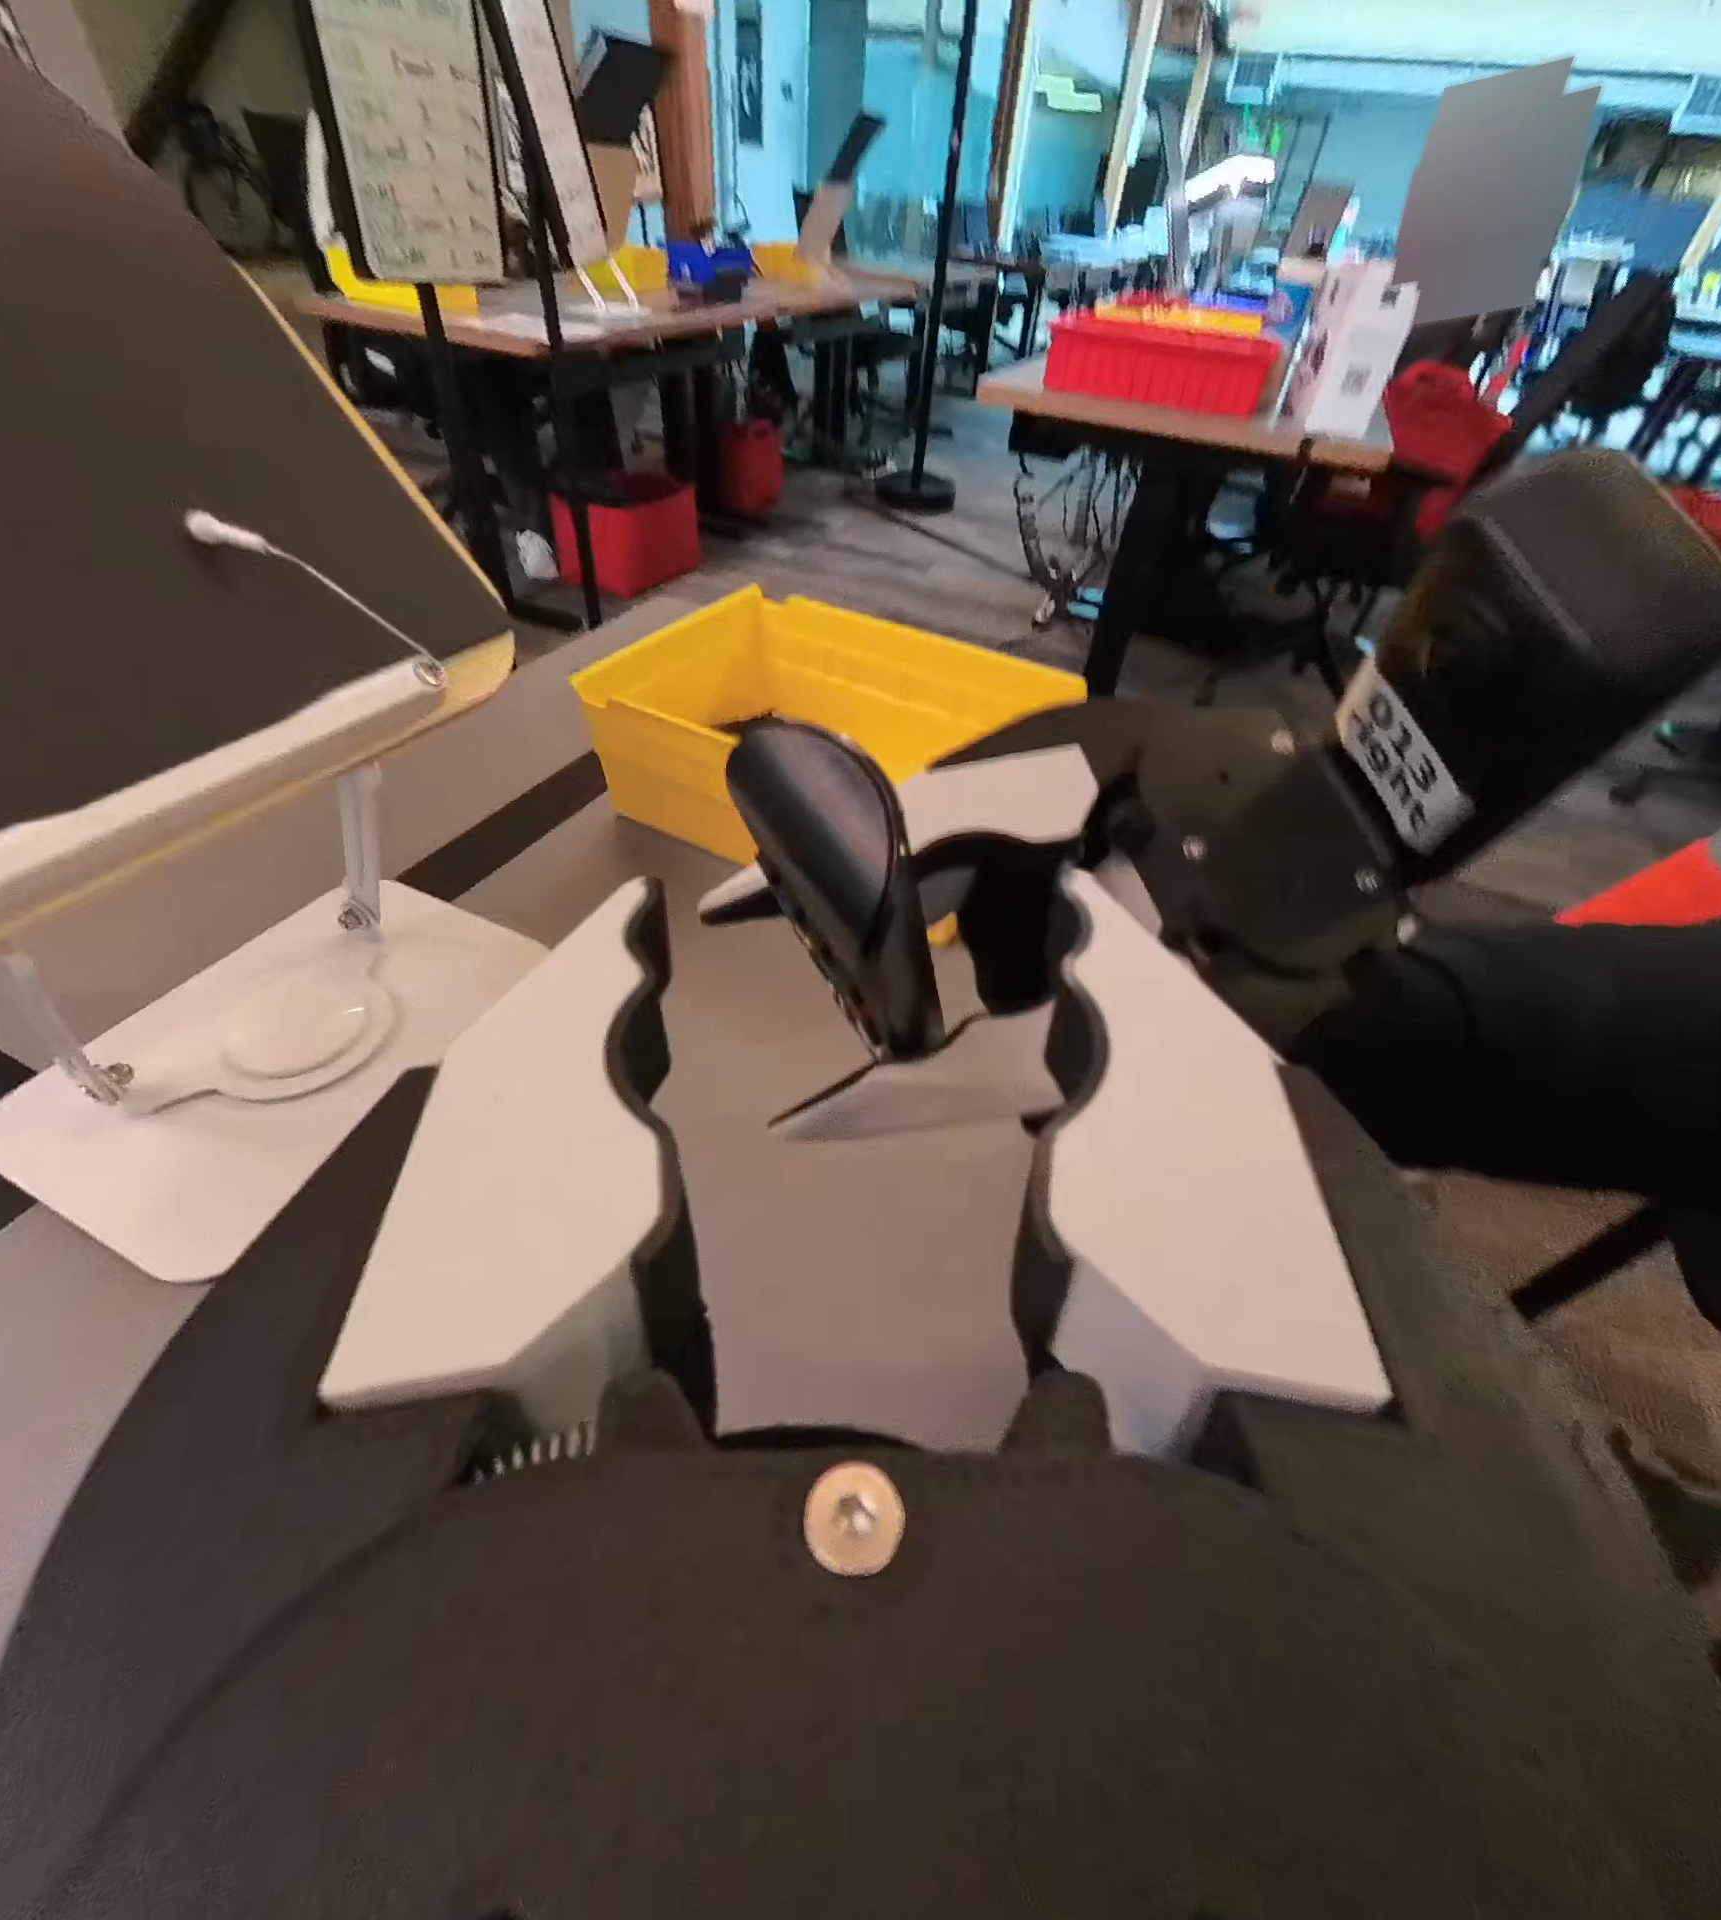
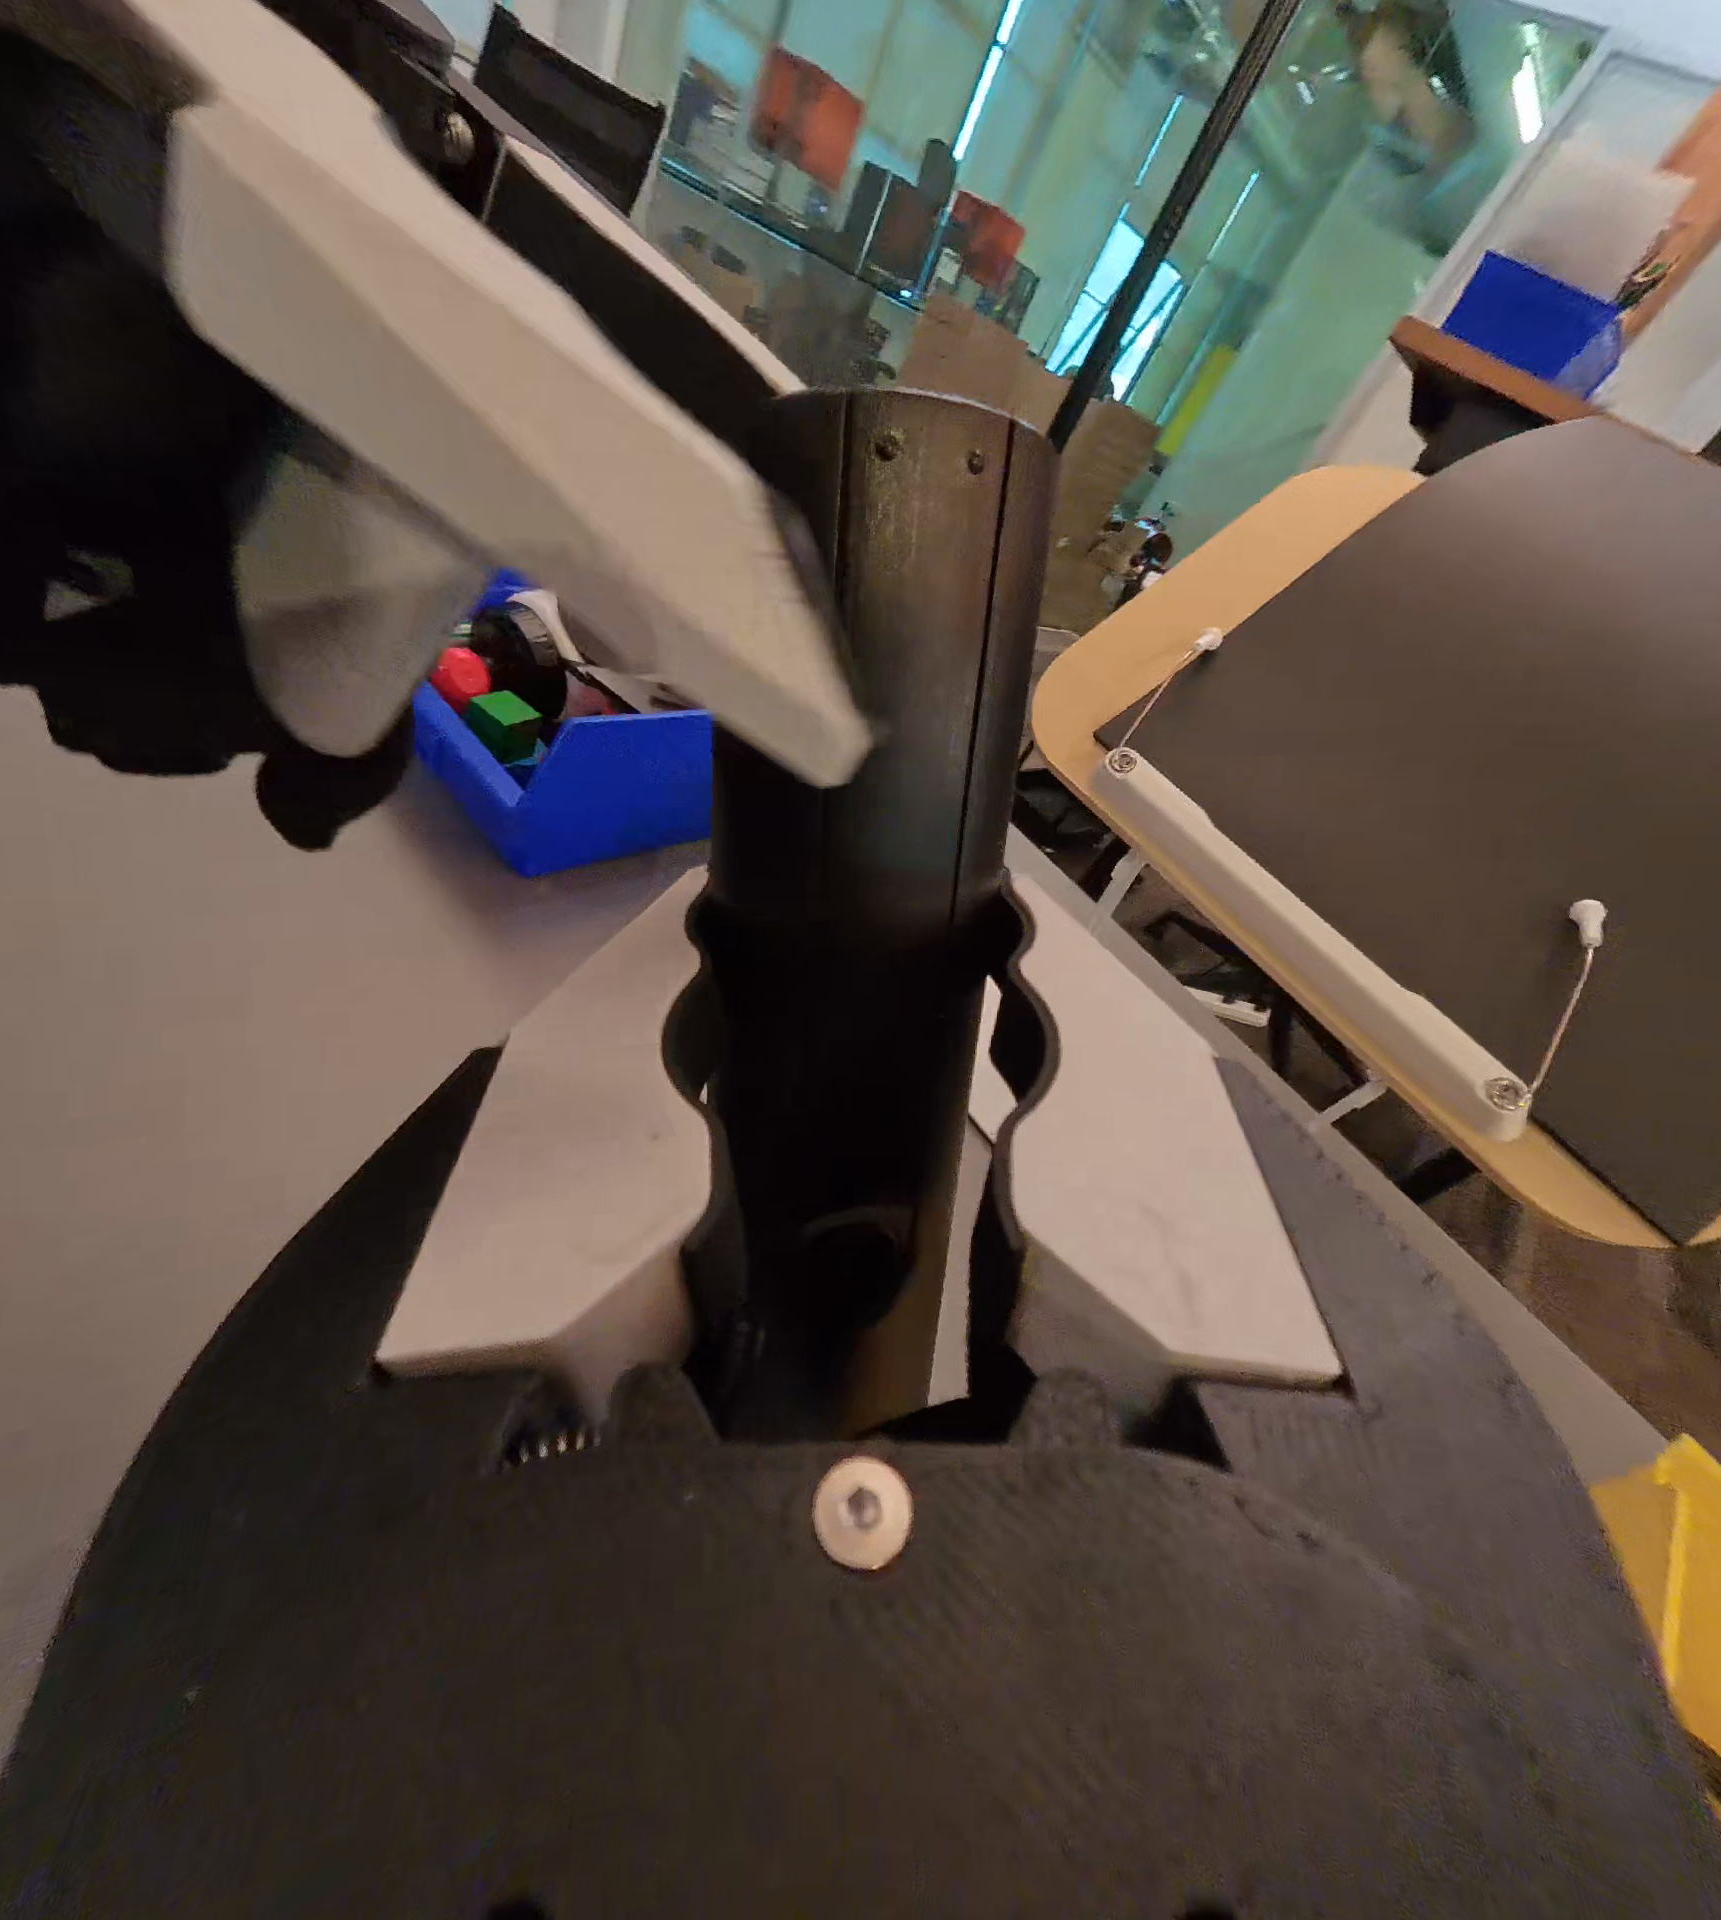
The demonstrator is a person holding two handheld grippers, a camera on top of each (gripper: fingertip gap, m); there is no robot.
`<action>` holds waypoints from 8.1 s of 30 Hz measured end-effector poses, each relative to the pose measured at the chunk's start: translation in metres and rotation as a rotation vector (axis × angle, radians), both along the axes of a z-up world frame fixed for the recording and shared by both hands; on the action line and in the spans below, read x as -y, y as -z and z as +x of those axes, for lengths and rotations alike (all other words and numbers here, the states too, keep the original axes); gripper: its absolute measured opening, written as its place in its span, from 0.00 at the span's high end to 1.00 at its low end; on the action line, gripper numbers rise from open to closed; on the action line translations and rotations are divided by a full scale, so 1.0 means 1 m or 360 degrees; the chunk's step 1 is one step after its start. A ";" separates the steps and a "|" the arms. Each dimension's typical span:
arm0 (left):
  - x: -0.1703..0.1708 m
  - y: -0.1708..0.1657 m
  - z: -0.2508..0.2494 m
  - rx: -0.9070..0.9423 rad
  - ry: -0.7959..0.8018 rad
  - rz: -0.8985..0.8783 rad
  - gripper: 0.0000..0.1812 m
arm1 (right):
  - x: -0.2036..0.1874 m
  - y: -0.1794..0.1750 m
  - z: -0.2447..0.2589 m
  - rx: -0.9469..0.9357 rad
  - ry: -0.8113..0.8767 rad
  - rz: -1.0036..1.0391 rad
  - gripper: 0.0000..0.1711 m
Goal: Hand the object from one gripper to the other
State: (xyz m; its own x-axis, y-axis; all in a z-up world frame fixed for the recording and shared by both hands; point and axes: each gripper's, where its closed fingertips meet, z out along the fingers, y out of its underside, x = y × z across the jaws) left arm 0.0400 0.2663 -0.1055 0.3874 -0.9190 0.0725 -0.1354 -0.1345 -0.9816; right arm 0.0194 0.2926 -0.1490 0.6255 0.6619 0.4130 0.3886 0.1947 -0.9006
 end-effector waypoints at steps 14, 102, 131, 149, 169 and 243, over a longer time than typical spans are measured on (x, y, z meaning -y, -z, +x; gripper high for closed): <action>-0.013 0.011 0.007 0.0136 -0.0077 -0.0146 0.85 | -0.003 0.010 -0.006 -0.0021 0.0052 -0.0004 0.71; -0.029 0.034 0.056 -0.0088 -0.0233 0.0319 0.83 | -0.035 0.053 0.025 -0.0421 0.0136 -0.0365 0.70; -0.035 0.034 0.032 -0.0083 0.0385 -0.0516 0.83 | 0.008 0.042 0.033 0.0691 -0.0061 0.0554 0.18; -0.056 0.014 0.025 0.0545 0.0481 -0.1009 0.84 | 0.018 0.042 0.025 0.1049 0.0193 0.1295 0.67; -0.090 0.043 0.005 0.0709 0.0160 -0.1023 0.69 | 0.031 -0.010 0.047 0.0974 0.0049 0.1002 0.88; -0.028 0.085 -0.180 0.0074 -0.0304 -0.0343 0.88 | -0.119 0.160 -0.134 0.0449 -0.0139 -0.0930 0.55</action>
State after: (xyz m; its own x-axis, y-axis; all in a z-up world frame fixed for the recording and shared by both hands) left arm -0.1403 0.2944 -0.1902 0.5438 -0.7912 0.2798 -0.0429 -0.3592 -0.9323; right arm -0.1148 0.4116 -0.3092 0.4792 0.8707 0.1105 0.6306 -0.2540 -0.7334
